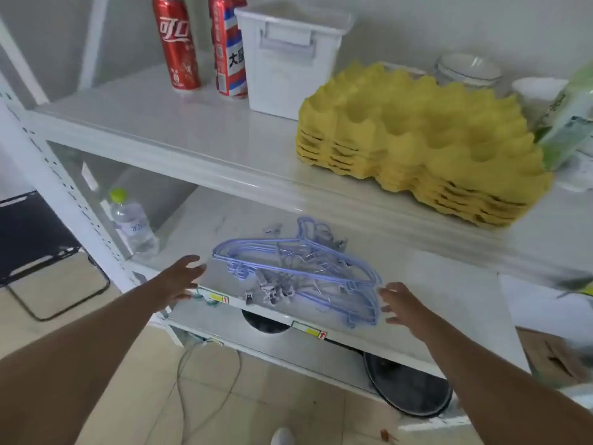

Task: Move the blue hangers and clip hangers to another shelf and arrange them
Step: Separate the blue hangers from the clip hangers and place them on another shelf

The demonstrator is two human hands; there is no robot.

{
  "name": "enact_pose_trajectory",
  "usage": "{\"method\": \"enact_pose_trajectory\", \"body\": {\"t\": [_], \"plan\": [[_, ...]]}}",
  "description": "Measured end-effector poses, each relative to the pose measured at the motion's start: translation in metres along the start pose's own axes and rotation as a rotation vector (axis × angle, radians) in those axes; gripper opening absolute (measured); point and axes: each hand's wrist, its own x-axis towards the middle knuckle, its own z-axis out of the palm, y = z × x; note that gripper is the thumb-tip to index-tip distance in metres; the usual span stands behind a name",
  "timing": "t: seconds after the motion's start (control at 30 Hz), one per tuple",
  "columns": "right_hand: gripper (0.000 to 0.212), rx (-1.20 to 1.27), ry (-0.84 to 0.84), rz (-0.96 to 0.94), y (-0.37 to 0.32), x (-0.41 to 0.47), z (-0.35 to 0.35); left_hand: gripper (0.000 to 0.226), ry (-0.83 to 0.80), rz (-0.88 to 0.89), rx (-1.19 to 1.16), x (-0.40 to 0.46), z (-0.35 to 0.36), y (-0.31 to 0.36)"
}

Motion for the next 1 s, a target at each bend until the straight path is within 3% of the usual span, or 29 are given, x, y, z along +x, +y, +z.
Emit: {"method": "enact_pose_trajectory", "body": {"t": [0.13,0.3,0.4,0.53,0.73,0.87,1.0], "plan": [[0.027,0.264,0.039,0.016,-0.001,0.026,0.011,0.042,0.065,0.002,-0.200,0.017,0.009,-0.004],[0.026,0.557,0.049,0.080,0.001,0.053,0.027,0.046,0.090,-0.032,-0.355,0.045,0.021,-0.016],[0.015,0.722,0.038,0.129,0.000,0.059,0.032,0.052,0.068,-0.062,-0.426,0.066,0.025,-0.021],[0.019,0.881,0.011,0.201,0.007,0.067,0.038,0.051,0.062,-0.111,-0.549,0.086,0.034,-0.023],[0.020,0.978,0.053,0.233,0.007,0.082,0.050,0.006,-0.004,-0.073,-0.791,0.105,0.043,-0.019],[0.020,1.031,0.091,0.234,0.000,0.083,0.057,0.013,-0.025,-0.075,-0.935,0.113,0.041,-0.016],[0.018,0.988,0.087,0.266,0.002,0.090,0.054,0.016,0.005,-0.061,-0.919,0.118,0.037,-0.017]]}}
